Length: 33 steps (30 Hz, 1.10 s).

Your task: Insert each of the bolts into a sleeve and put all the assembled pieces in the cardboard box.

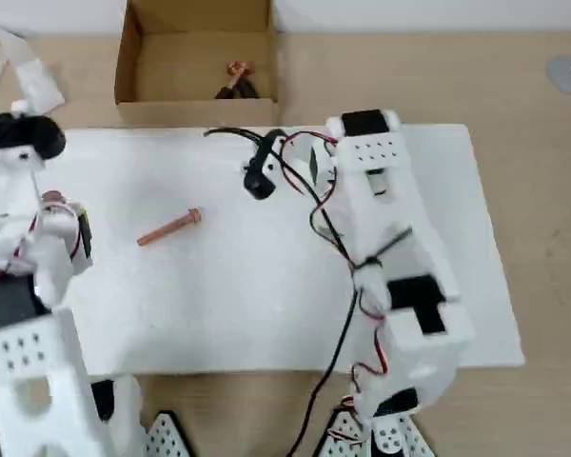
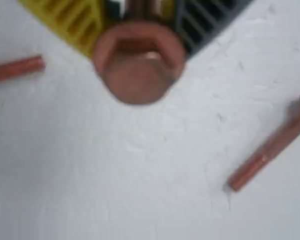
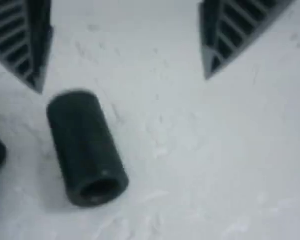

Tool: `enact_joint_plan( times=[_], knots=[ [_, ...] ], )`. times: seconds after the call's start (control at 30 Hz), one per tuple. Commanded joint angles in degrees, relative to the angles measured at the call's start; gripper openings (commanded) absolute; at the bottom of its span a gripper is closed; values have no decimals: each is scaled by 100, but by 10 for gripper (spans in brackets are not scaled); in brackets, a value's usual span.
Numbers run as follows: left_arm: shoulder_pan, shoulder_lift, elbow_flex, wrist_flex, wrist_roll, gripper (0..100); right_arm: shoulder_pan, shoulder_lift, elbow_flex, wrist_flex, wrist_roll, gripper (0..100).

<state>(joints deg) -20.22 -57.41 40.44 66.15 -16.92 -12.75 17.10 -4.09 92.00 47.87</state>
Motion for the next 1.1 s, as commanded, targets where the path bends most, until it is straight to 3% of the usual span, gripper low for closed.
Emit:
enact_joint_plan(
  times=[0.0,0.53,1.07],
  knots=[
    [-79,-910,378,-273,62,13,207,435,-620,-79,62,224],
    [-62,-3371,1310,-281,44,16,374,2352,-1833,-79,290,221],
    [-97,-4092,1354,325,44,15,-857,2510,-1385,-9,264,221]
  ],
)
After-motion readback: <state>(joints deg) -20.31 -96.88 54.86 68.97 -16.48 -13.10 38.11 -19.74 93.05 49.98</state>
